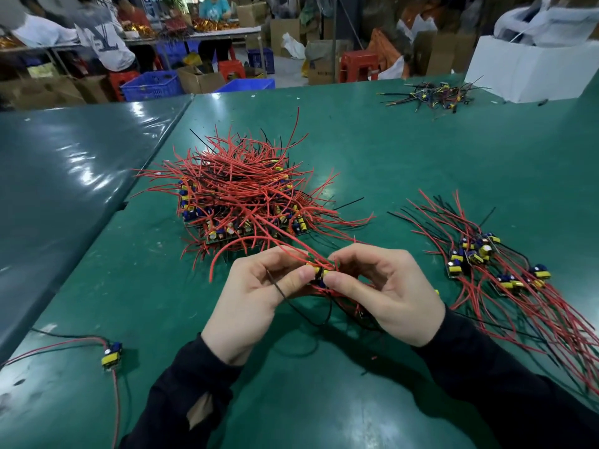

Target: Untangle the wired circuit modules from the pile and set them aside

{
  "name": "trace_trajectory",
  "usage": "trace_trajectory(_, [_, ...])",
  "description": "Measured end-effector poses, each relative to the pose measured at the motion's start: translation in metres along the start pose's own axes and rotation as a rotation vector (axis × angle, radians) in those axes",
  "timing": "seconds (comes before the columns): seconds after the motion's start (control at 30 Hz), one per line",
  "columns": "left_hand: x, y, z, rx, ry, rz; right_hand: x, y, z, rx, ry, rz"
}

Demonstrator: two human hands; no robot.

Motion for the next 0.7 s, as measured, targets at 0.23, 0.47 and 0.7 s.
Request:
trace_trajectory(0.23, [0.013, -0.001, 0.000, -0.006, -0.146, -0.123, -0.005, -0.002, 0.005, 0.053, 0.061, 0.017])
trace_trajectory(0.47, [0.014, -0.003, 0.000, 0.026, -0.248, -0.227, -0.003, 0.002, 0.007, 0.144, 0.187, 0.066])
trace_trajectory(0.7, [-0.037, -0.008, -0.029, -0.266, -0.235, 0.162, 0.000, 0.005, -0.038, -0.279, 0.027, 0.027])
Point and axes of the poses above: each hand's wrist, its own y-axis towards the middle knuckle, its own z-axis out of the palm, x = y × z, the point moved 9 cm from there along y, towards the middle knuckle, and after that the axes turned 1 degree about -z, right-handed, at the moved point
